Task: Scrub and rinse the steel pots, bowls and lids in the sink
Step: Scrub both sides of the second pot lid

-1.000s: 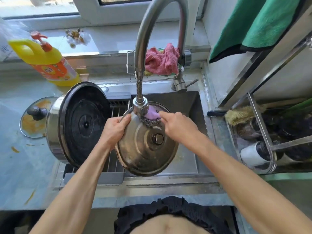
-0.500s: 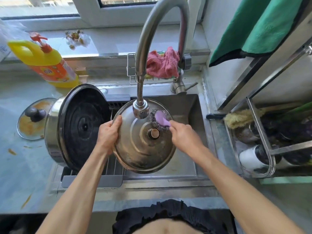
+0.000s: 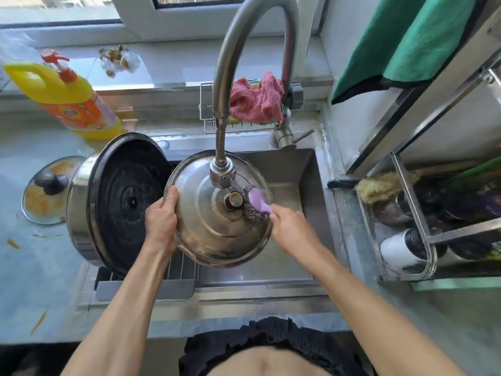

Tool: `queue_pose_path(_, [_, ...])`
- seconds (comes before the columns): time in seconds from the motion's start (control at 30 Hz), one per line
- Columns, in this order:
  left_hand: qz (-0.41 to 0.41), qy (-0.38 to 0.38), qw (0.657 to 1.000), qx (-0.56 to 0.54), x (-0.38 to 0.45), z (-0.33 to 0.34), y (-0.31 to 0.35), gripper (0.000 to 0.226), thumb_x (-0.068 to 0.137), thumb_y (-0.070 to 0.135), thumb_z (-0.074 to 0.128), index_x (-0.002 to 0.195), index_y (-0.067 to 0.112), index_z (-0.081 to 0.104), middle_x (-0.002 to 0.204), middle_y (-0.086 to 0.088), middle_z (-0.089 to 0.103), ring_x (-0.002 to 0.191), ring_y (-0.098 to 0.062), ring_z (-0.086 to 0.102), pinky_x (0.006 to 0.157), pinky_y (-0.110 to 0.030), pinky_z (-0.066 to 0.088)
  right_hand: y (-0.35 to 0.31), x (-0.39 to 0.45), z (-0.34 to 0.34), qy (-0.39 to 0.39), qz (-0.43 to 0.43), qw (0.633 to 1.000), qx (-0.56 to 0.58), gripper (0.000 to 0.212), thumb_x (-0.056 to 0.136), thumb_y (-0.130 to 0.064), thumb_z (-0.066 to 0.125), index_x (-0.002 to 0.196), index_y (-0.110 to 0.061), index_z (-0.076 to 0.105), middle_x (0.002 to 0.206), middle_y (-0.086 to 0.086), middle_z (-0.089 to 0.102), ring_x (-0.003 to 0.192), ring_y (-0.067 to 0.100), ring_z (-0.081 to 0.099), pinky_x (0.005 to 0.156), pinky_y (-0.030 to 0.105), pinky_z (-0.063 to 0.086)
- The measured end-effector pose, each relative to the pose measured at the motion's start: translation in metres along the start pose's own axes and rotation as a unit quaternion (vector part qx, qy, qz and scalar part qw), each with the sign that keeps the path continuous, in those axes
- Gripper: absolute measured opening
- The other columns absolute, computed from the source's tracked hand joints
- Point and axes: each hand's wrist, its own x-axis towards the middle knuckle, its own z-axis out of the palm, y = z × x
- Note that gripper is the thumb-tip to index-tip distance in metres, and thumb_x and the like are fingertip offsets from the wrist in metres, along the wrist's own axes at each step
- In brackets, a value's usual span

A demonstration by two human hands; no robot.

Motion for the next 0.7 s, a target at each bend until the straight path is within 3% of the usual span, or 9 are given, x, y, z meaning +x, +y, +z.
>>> queue_pose_path(0.07, [0.005,0.009,1.0,-0.001,-0.001,-0.002,0.0,0.032,0.1,0.035,0.062,0.076,0.015,0.07,0.071,0.004,0.069,0.067,-0.013,0.062,0.065,-0.031,0.055,0.004,0.005,-0.003,0.005,0.029,1.0,0.009,0.016,0.099,-0.024,0.042,0.098,-0.023,0.058,0.098,0.016,0.066,0.093,0.038,0.06,0.066,0.036,0.04])
queue_pose_path(0.13, [0.012,0.024,1.0,-0.002,-0.005,-0.002,-0.003,0.034,0.1,0.034,0.063,0.072,0.016,0.066,0.063,0.009,0.066,0.061,-0.009,0.059,0.058,-0.025,0.053,0.004,0.006,0.0,0.006,0.05,0.999,0.01,0.024,0.097,-0.02,0.042,0.112,-0.025,0.061,0.102,0.016,0.066,0.094,0.038,0.061,0.068,0.034,0.041])
queue_pose_path(0.2, [0.015,0.044,0.999,-0.01,-0.01,-0.001,-0.007,0.034,0.1,0.033,0.062,0.071,0.016,0.065,0.06,0.012,0.065,0.059,-0.006,0.058,0.054,-0.022,0.052,-0.006,-0.004,0.01,-0.009,0.019,1.0,0.007,0.031,0.096,-0.023,0.042,0.122,-0.029,0.059,0.103,0.014,0.068,0.096,0.037,0.062,0.069,0.035,0.044])
queue_pose_path(0.37, [0.051,0.024,0.998,0.014,-0.023,0.0,-0.005,0.034,0.101,0.029,0.062,0.07,0.014,0.068,0.06,0.009,0.065,0.056,-0.006,0.057,0.05,-0.02,0.05,0.004,0.007,-0.007,-0.02,0.084,0.996,0.036,0.02,0.098,-0.018,0.043,0.1,-0.016,0.063,0.098,0.015,0.067,0.096,0.036,0.06,0.069,0.033,0.041])
queue_pose_path(0.5, [0.06,0.072,0.995,0.04,-0.027,0.008,-0.004,0.037,0.101,0.031,0.062,0.069,0.012,0.064,0.061,0.008,0.058,0.054,-0.003,0.052,0.05,-0.022,0.046,-0.008,-0.004,0.007,-0.017,0.027,0.999,0.036,0.023,0.098,-0.028,0.041,0.106,-0.023,0.062,0.095,0.011,0.068,0.09,0.035,0.061,0.074,0.038,0.051])
queue_pose_path(0.6, [0.092,0.099,0.988,0.079,-0.031,0.01,-0.01,0.046,0.102,0.031,0.059,0.066,0.004,0.054,0.059,0.004,0.047,0.049,-0.001,0.041,0.048,-0.024,0.036,0.0,0.003,-0.006,0.039,0.04,0.998,0.029,0.026,0.1,-0.027,0.04,0.116,-0.027,0.061,0.099,0.015,0.068,0.095,0.038,0.061,0.071,0.037,0.045])
queue_pose_path(0.7, [0.121,0.109,0.98,0.111,-0.041,0.016,-0.01,0.048,0.102,0.029,0.057,0.061,0.009,0.042,0.054,0.006,0.037,0.044,-0.002,0.033,0.044,-0.022,0.028,-0.025,-0.01,-0.005,0.041,-0.027,0.999,-0.004,0.028,0.1,-0.027,0.038,0.12,-0.032,0.057,0.095,0.013,0.066,0.088,0.036,0.061,0.065,0.037,0.042])
